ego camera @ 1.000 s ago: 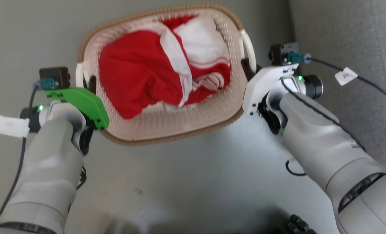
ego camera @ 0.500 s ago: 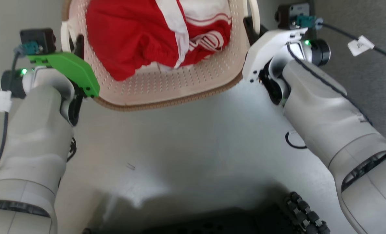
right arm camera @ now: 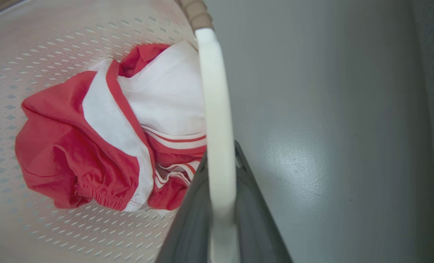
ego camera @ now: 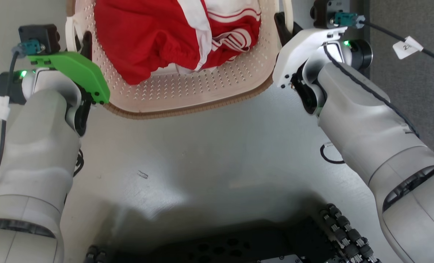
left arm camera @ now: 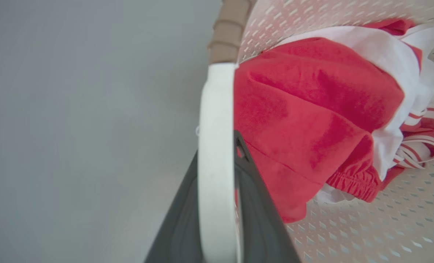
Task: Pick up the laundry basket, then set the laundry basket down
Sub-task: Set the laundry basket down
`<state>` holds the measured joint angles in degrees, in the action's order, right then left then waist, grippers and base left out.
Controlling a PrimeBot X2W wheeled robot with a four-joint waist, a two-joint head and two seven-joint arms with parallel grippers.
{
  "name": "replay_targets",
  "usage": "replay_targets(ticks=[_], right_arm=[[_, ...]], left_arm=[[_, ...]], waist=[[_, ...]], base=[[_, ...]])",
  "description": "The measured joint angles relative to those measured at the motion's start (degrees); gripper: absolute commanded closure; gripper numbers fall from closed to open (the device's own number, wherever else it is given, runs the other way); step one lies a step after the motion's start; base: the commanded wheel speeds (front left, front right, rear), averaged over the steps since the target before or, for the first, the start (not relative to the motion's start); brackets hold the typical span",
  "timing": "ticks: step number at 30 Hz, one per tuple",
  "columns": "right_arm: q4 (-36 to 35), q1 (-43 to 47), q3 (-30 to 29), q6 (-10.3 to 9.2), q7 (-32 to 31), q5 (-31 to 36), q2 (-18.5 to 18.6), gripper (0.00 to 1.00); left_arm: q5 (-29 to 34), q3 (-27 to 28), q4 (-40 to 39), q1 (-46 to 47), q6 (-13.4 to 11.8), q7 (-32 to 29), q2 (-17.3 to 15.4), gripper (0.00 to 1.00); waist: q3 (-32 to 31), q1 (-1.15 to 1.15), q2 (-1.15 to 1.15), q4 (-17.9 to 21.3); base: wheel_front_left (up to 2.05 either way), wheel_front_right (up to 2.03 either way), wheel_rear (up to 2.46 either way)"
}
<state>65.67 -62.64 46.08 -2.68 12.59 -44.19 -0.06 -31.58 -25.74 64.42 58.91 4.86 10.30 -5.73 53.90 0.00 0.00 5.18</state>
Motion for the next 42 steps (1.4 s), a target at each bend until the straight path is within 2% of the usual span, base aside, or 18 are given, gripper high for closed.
replay_targets(ticks=[23,24,25,26,27,28,29,32,42], right_arm=[[2.0,-2.6,-0.5,0.36,0.6,-0.5,0.7,1.00],[2.1,-2.6,-0.5,0.51,0.6,-0.7,0.7,0.78],[2.2,-2.6,-0.5,0.63,0.6,-0.7,0.7,0.60],[2.2,-2.7,-0.4,0.65,0.6,-0.7,0.8,0.60],[2.2,-2.7,-0.4,0.66,0.6,-0.7,0.9,0.28],[2.2,-2.7,-0.3,0.83,0.6,-0.7,0.9,0.00],[2.2,-2.7,-0.2,1.15,0.6,-0.7,1.1,0.00],[2.6,-2.6,0.3,1.57,0.5,-0.7,2.0,0.00],[2.4,-2.6,1.4,3.55,-0.5,-1.0,2.5,0.00]], left_arm=[[0.0,0.0,2.0,4.5,1.1,0.4,1.2,1.00],[0.0,0.0,2.0,4.5,1.1,0.5,1.3,1.00],[0.0,0.1,2.3,4.5,1.2,0.6,1.5,1.00],[-0.1,0.1,2.5,4.5,1.2,0.6,1.5,1.00],[-0.1,0.2,2.6,4.5,1.2,0.7,1.5,1.00],[-0.1,0.2,2.8,4.5,1.2,0.9,1.5,0.53],[-0.1,0.2,3.0,4.5,1.2,1.0,1.4,0.00],[-0.1,0.3,4.4,4.4,1.2,1.1,0.3,0.00],[-0.5,0.2,5.3,4.2,1.3,1.1,0.8,0.00]], waist=[[2.5,-0.01,0.00,-0.8],[2.4,-0.01,0.00,-0.9],[2.4,-0.01,0.00,-0.9],[2.4,-0.01,0.00,-0.9],[2.3,-0.01,0.00,-1.0],[2.3,-0.01,0.00,-1.0],[2.3,-0.01,0.00,-1.1],[2.1,0.00,0.00,-1.2],[1.4,0.00,0.00,-1.8]], base=[[0.00,0.00,0.00],[0.00,0.00,0.00],[0.00,0.00,0.00],[0.00,0.00,0.00],[0.00,0.00,0.00],[0.00,0.00,0.00],[0.00,0.00,0.00],[0.00,0.00,0.00],[0.00,0.00,0.00]])
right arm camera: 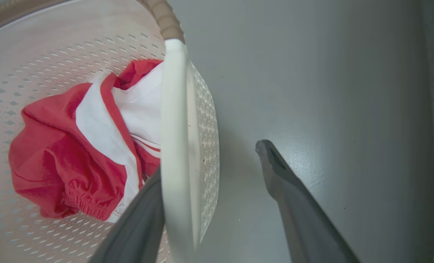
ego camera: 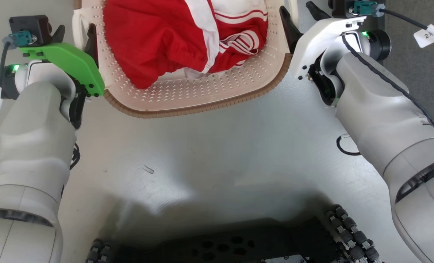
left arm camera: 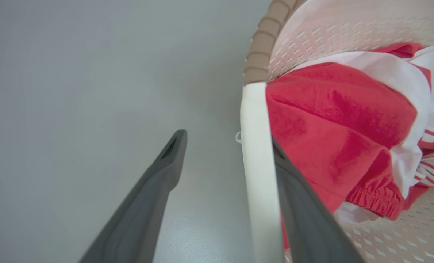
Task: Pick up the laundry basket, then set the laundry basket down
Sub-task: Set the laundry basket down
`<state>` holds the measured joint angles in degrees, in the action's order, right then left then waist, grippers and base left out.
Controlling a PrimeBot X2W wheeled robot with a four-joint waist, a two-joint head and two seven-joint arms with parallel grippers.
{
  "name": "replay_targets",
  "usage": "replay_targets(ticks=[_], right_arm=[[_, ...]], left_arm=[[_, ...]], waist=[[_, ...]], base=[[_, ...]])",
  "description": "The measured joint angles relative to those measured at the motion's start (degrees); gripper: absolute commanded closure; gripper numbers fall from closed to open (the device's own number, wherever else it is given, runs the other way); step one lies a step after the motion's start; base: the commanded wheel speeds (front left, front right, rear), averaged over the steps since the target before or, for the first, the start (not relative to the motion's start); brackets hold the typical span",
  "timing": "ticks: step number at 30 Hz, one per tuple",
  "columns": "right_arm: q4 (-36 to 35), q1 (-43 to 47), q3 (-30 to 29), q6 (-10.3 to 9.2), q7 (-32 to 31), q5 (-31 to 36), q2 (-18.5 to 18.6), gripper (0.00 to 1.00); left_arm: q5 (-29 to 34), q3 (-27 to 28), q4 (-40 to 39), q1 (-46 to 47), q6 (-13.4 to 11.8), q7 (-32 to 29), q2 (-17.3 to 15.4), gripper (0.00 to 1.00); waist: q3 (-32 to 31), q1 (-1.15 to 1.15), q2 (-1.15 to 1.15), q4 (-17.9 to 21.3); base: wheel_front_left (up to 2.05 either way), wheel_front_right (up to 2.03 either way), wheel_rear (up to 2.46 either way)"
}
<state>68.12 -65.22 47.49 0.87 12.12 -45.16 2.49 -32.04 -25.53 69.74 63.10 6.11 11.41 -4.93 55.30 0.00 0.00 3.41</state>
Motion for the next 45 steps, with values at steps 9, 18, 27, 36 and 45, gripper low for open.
replay_targets(ticks=[9,18,27,36,45], right_arm=[[-1.0,0.3,1.0,2.16,-2.1,-1.3,1.1,0.00],[-1.6,0.9,1.7,2.67,-1.5,-1.3,1.0,0.00],[-1.9,2.1,1.3,2.80,1.6,-1.3,1.0,0.00],[-2.4,4.9,-0.1,2.71,2.3,-1.3,1.0,0.00],[-9.6,6.5,-4.6,0.85,2.3,0.0,3.1,0.00]], left_arm=[[-0.5,-0.2,0.4,0.0,0.5,0.1,0.4,0.00],[-1.0,-0.7,0.4,-1.0,1.0,0.4,0.9,0.00],[-1.3,-1.2,-1.6,-3.3,1.0,2.5,1.0,0.00],[-1.3,-1.4,-4.1,-6.7,1.0,3.0,1.0,0.00],[-1.3,0.8,-12.2,-10.0,1.0,3.0,0.5,0.00]], waist=[[-0.8,0.00,0.00,-0.6],[-2.3,0.00,0.00,-0.9],[-6.1,0.00,0.00,-1.3],[-10.8,0.00,0.00,-1.5],[-17.0,0.00,0.00,-1.7]], base=[[0.00,0.00,0.00],[0.00,0.00,0.00],[0.00,0.00,0.00],[0.00,0.00,0.00],[0.00,0.00,0.00]])
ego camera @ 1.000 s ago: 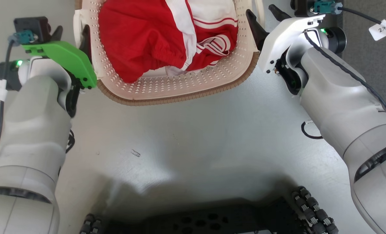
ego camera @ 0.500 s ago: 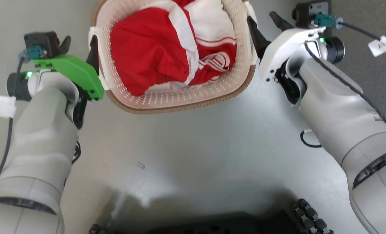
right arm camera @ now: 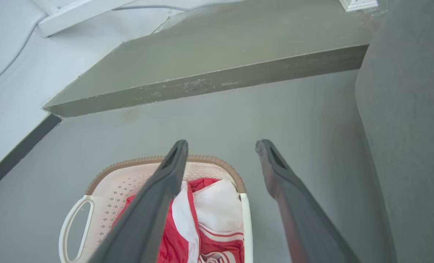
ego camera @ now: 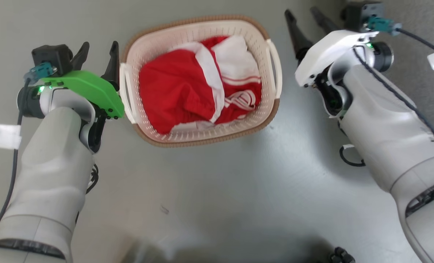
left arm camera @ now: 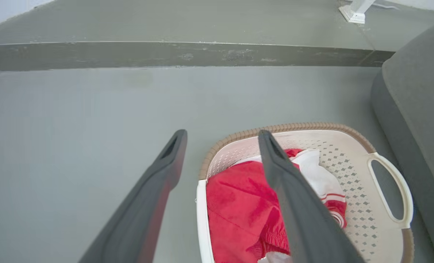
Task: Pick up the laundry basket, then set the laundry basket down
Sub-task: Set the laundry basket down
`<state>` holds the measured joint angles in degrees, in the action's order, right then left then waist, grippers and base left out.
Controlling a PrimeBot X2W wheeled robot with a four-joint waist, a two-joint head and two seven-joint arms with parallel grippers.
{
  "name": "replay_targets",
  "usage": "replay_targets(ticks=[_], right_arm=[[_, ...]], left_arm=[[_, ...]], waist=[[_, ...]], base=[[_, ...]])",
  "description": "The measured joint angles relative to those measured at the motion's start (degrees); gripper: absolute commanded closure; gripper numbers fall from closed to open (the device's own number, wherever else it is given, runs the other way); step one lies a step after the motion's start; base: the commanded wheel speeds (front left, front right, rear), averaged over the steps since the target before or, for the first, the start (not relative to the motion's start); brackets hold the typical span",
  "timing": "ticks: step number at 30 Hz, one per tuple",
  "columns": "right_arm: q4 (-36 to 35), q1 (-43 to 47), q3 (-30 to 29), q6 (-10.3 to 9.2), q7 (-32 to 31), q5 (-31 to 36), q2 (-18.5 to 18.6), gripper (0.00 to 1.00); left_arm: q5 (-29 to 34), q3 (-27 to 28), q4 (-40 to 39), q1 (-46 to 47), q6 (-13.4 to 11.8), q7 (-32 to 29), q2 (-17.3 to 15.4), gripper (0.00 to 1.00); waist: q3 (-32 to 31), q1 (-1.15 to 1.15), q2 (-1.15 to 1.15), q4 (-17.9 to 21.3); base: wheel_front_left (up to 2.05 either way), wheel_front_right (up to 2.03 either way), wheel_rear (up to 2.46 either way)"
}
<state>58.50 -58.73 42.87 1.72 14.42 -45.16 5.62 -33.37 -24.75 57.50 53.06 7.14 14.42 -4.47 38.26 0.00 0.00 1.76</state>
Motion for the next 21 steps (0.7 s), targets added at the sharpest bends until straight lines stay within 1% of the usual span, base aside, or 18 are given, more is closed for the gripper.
replay_targets(ticks=[2,4,8,9,12,15,18,21], right_arm=[[-2.0,0.8,-1.2,-0.90,0.0,0.6,0.8,0.00],[-4.0,2.0,-2.5,-1.41,0.0,1.4,1.5,0.00],[-8.0,4.6,-4.5,-2.90,0.0,3.7,2.2,0.00],[-9.0,5.3,-5.0,-2.92,0.0,4.2,2.3,0.00],[-11.8,7.4,-6.5,-4.33,0.0,5.9,3.0,0.00],[-14.6,9.6,-7.9,-5.31,0.0,7.6,3.6,0.00],[-17.3,11.9,-9.6,-5.90,0.0,8.6,3.7,0.00],[-19.9,14.1,-10.9,-6.46,0.0,10.7,4.1,0.00]], left_arm=[[0.0,0.8,-2.0,-1.1,0.0,0.0,-0.4,0.00],[0.1,1.5,-3.9,-2.4,0.0,0.0,-0.9,0.00],[1.1,2.8,-7.6,-4.9,0.0,0.0,-2.1,0.00],[1.5,3.1,-8.5,-5.6,0.0,0.0,-2.2,0.00],[2.2,4.2,-11.4,-7.6,0.0,0.0,-2.4,0.00],[2.9,5.4,-14.4,-9.5,-0.1,0.0,-2.6,0.00],[3.8,6.4,-17.5,-11.4,-0.2,0.0,-2.9,0.00],[4.7,7.2,-20.4,-13.5,-1.2,0.0,-3.2,0.00]], waist=[[-1.5,0.00,0.00,0.0],[-2.9,0.00,0.00,0.0],[-5.8,0.00,0.00,0.0],[-6.6,0.00,0.00,0.0],[-8.8,0.00,0.00,0.1],[-10.9,0.00,0.00,0.2],[-12.9,0.00,0.00,0.2],[-14.8,0.00,0.00,0.3]], base=[[0.00,0.00,0.00],[0.00,0.00,0.00],[0.00,0.00,0.00],[0.00,0.00,0.00],[0.00,0.00,0.00],[0.00,0.00,0.00],[0.00,0.00,0.00],[0.00,0.00,0.00]])
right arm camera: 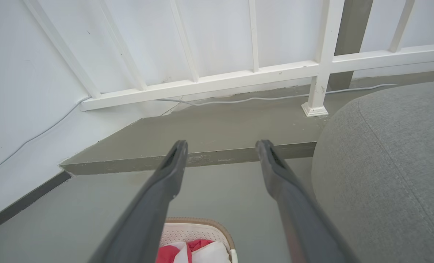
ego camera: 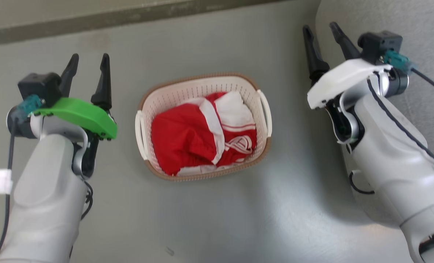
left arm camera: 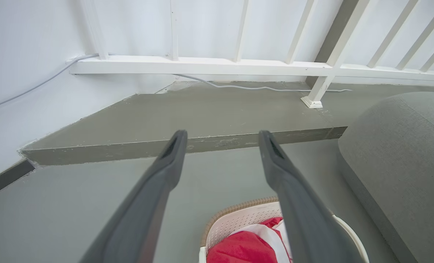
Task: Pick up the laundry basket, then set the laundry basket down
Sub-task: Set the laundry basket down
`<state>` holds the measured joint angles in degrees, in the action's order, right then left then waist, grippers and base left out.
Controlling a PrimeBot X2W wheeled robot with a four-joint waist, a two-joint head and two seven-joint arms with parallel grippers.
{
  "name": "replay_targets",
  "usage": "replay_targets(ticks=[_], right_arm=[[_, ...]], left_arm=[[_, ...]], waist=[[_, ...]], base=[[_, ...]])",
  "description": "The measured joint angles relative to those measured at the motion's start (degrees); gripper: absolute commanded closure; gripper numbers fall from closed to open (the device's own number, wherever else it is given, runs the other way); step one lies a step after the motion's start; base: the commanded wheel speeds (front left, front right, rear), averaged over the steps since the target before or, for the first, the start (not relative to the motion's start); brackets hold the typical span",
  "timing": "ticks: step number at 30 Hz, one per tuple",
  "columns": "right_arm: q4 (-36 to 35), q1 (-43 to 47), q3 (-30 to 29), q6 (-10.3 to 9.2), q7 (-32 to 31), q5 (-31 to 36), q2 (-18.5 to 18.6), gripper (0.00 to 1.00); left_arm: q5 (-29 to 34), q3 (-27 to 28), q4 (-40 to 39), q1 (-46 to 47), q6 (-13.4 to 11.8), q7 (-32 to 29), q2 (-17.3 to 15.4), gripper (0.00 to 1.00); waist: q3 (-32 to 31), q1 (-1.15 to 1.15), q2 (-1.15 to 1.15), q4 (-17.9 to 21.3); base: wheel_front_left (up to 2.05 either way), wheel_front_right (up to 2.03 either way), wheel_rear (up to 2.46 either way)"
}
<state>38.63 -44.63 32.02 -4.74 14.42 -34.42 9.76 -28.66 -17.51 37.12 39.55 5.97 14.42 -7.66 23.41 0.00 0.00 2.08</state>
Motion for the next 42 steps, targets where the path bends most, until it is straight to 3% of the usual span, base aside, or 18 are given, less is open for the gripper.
replay_targets(ticks=[12,26,42], right_arm=[[-10.0,11.2,-4.6,-1.91,0.0,6.6,1.2,0.00],[-16.7,23.4,-8.2,-2.36,0.0,10.9,1.7,0.00],[-21.2,34.7,-9.9,-2.43,0.0,14.4,1.5,0.00]], left_arm=[[4.5,2.2,-12.3,-10.3,-2.2,0.0,0.6,0.00],[7.9,2.6,-19.1,-23.5,-6.5,0.0,1.5,0.00],[9.5,3.4,-24.7,-34.7,-9.1,0.0,1.7,0.00]], waist=[[-7.3,0.00,0.00,0.3],[-13.0,0.00,0.00,0.2],[-18.5,0.00,0.00,0.1]], base=[[0.00,0.00,0.00],[0.00,0.00,0.00],[0.00,0.00,0.00]])
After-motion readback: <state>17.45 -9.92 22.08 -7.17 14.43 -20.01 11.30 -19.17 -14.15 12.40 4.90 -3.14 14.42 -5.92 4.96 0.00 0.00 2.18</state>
